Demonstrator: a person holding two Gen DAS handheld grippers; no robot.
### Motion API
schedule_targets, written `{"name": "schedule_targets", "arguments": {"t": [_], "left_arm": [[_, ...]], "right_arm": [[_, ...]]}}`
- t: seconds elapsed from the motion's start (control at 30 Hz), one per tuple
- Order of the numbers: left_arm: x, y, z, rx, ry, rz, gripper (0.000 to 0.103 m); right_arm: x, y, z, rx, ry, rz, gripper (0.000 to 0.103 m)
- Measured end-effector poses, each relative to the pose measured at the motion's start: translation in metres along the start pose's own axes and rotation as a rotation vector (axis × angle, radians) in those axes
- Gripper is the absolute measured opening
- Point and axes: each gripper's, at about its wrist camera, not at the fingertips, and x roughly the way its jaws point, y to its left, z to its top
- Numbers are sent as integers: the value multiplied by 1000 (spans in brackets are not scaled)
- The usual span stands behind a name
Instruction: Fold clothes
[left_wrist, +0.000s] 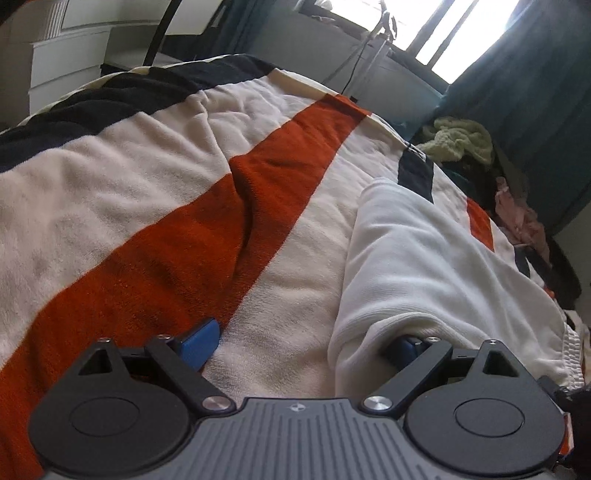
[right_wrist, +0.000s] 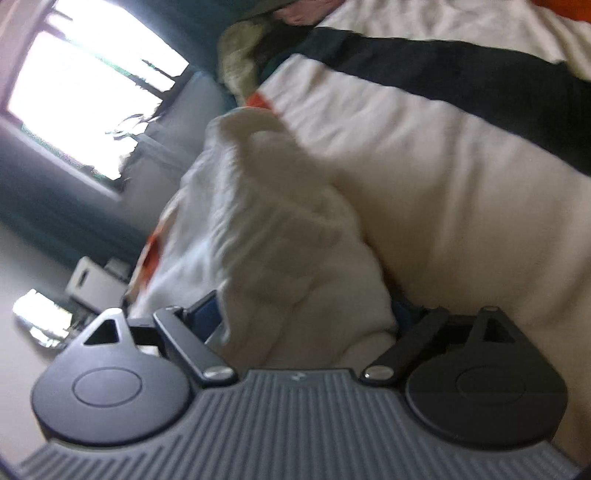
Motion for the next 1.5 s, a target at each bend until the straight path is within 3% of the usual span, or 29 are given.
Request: {"name": "schedule_targets", "arguments": {"t": [0.07, 0.2, 0.3, 0.4, 0.53, 0.6, 0.67, 0.73, 0.83, 0.93, 0.97, 1.0, 1.07, 1.1, 1.2, 1.4, 1.5], "left_arm": [[1, 2, 1, -10, 11, -9, 95], [3, -2, 0, 27, 31, -26, 99], [-1, -1, -1, 11, 61, -71, 97], [-9, 6, -1, -30, 118, -183, 97], [-17, 18, -6, -159, 180, -393, 97], [-21, 23, -8, -235, 179, -504, 100], [-24, 24, -8, -251, 131, -556, 103], [-17, 20, -6, -236, 102, -526, 103], [15, 15, -6, -284, 179, -506, 101], [30, 5, -6, -245, 185, -489, 101], [33, 2, -5, -226, 179, -478, 96], [36, 0, -5, -210, 173, -467, 81], [39, 6, -4, -237, 163, -455, 70], [37, 8, -2, -245, 154, -464, 57], [29, 9, 4, -246, 117, -493, 40], [4, -6, 18, -214, 78, -576, 34], [-6, -32, 30, -191, 66, -606, 33]], "right_arm": [[-5, 5, -3, -40, -20, 9, 85], [-6, 7, -5, -77, -10, -67, 50], [-18, 17, -3, -126, -43, -72, 37], [-35, 20, 0, -82, -85, -52, 34], [-48, 16, 1, -31, -139, -42, 34], [-47, 18, 2, -37, -154, -68, 34], [-49, 20, 2, -48, -169, -93, 34], [-54, 21, 1, -51, -185, -109, 34], [-51, 20, 2, -55, -185, -118, 34], [-47, 21, -1, -83, -180, -136, 34], [-47, 21, -2, -85, -176, -137, 34], [-47, 20, -2, -82, -175, -136, 34], [-48, 22, -2, -79, -174, -130, 34], [-50, 24, -3, -84, -174, -123, 34], [-60, 35, -2, -87, -189, -82, 34], [-90, 52, 16, -35, -247, 26, 33], [-102, 58, 36, -19, -285, 73, 33]]}}
